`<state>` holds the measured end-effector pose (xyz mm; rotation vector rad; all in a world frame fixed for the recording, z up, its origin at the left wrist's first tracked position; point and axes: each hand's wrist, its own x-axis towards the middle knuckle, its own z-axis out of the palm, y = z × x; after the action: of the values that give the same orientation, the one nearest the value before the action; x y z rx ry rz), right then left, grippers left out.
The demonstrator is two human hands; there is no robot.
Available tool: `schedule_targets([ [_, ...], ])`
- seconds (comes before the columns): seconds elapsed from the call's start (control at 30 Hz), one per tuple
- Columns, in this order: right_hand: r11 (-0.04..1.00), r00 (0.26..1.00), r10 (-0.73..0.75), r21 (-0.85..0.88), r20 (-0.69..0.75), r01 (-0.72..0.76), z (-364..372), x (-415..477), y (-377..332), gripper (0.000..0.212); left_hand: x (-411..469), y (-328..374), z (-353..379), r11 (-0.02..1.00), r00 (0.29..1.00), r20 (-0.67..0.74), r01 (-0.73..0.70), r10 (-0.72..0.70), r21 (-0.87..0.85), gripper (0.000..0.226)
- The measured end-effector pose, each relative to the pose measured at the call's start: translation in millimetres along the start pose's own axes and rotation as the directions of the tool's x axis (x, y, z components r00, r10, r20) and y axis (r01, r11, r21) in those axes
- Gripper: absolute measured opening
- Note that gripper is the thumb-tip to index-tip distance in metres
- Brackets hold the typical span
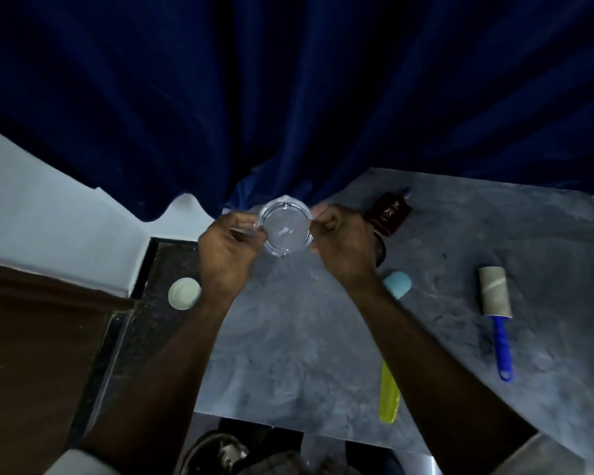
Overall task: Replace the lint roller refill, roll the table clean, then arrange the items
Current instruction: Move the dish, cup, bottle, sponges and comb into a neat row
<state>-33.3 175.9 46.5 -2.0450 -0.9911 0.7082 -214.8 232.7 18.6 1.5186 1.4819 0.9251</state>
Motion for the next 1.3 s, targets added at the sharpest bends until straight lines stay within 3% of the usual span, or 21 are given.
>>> schedule_targets([
  [0.17, 0.985, 0.978, 0.169, -0.038, 0.121, -0.166, 49.8, -8.7, 26.5, 0.018, 6.7, -63.0, -1.9, 0.996, 0.994, 0.11, 0.007, -0.017, 0.087, 0.02],
  [0.33, 0.946, 0.941, 0.324, -0.003, 0.1, -0.325, 77.9, -16.3, 56.9, 0.01, 7.3, -88.0, 9.4, 0.996, 0.979, 0.203, 0.013, -0.03, 0.083, 0.019],
  [0.53, 0.923, 0.923, 0.375, 0.057, 0.086, -0.38, 105.3, -14.2, 86.6, 0.022, 18.3, -94.3, 19.8, 0.995, 0.97, 0.237, 0.037, -0.058, 0.09, 0.017],
  [0.7, 0.918, 0.918, 0.386, 0.064, 0.093, -0.392, 110.0, -11.3, 87.4, 0.012, 22.2, -101.4, 18.5, 0.996, 0.967, 0.246, 0.05, -0.067, 0.076, 0.014],
  [0.8, 0.935, 0.921, 0.352, -0.015, 0.166, -0.354, 105.8, -15.8, 84.7, 0.006, 21.9, -102.6, 19.9, 0.996, 0.966, 0.253, 0.042, -0.06, 0.075, 0.012],
  [0.93, 0.9, 0.899, 0.42, 0.069, 0.121, -0.43, 107.7, -20.6, 89.6, 0.016, 16.7, -107.8, 18.4, 0.991, 0.963, 0.26, 0.035, -0.068, 0.129, 0.005],
  [1.07, 0.897, 0.895, 0.427, 0.068, 0.127, -0.437, 107.0, -22.0, 89.1, 0.018, 11.0, -106.5, 15.3, 0.992, 0.957, 0.281, 0.029, -0.064, 0.126, 0.017],
  [1.17, 0.899, 0.896, 0.425, 0.051, 0.131, -0.434, 101.1, -23.6, 82.9, 0.004, 8.3, -104.4, 13.9, 0.994, 0.961, 0.273, 0.014, -0.044, 0.111, 0.026],
  [1.23, 0.907, 0.899, 0.411, 0.036, 0.148, -0.42, 93.3, -26.3, 78.0, 0.016, 7.4, -103.3, 14.1, 0.993, 0.96, 0.272, 0.041, -0.071, 0.113, 0.027],
  [1.3, 0.927, 0.914, 0.367, 0.021, 0.174, -0.376, 79.7, -36.6, 73.5, 0.01, 7.4, -101.0, 13.7, 0.985, 0.974, 0.199, 0.08, -0.11, 0.154, 0.027],
])
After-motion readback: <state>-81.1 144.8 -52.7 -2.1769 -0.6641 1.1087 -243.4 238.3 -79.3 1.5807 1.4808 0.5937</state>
